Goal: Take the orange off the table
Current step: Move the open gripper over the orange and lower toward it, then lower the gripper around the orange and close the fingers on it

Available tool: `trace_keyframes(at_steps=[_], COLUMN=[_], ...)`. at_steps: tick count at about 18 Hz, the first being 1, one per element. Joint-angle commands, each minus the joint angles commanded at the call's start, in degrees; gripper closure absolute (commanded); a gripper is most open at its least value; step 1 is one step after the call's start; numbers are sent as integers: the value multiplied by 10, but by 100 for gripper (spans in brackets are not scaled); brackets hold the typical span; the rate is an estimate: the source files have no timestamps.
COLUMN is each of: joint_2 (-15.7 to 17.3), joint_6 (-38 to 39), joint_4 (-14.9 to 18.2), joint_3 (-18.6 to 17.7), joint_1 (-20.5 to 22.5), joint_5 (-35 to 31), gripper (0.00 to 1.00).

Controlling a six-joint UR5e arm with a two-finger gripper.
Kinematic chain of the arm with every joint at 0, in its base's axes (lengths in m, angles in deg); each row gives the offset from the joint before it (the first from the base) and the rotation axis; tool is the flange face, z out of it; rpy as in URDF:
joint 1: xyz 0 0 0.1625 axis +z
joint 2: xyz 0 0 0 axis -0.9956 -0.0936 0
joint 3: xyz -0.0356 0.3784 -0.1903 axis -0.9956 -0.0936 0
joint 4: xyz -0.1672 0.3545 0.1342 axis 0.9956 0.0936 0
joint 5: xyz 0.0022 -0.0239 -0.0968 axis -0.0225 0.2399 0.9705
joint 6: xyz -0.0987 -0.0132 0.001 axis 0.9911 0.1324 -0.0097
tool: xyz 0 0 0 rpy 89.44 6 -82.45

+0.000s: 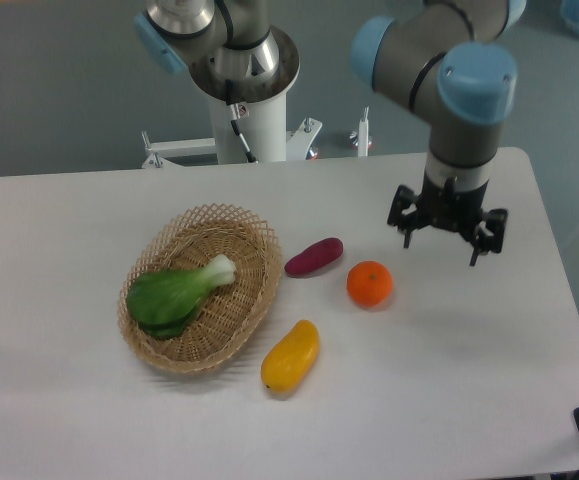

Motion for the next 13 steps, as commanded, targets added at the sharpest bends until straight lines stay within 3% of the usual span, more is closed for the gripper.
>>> trace_keyframes(at_steps=[6, 13], joint_2=[-22, -20], joint_6=[31, 23], joint_4=[0, -6], joint_3=[-14, -75], joint_1=[-2, -5], joint_5=[12, 17], gripper=[0, 0])
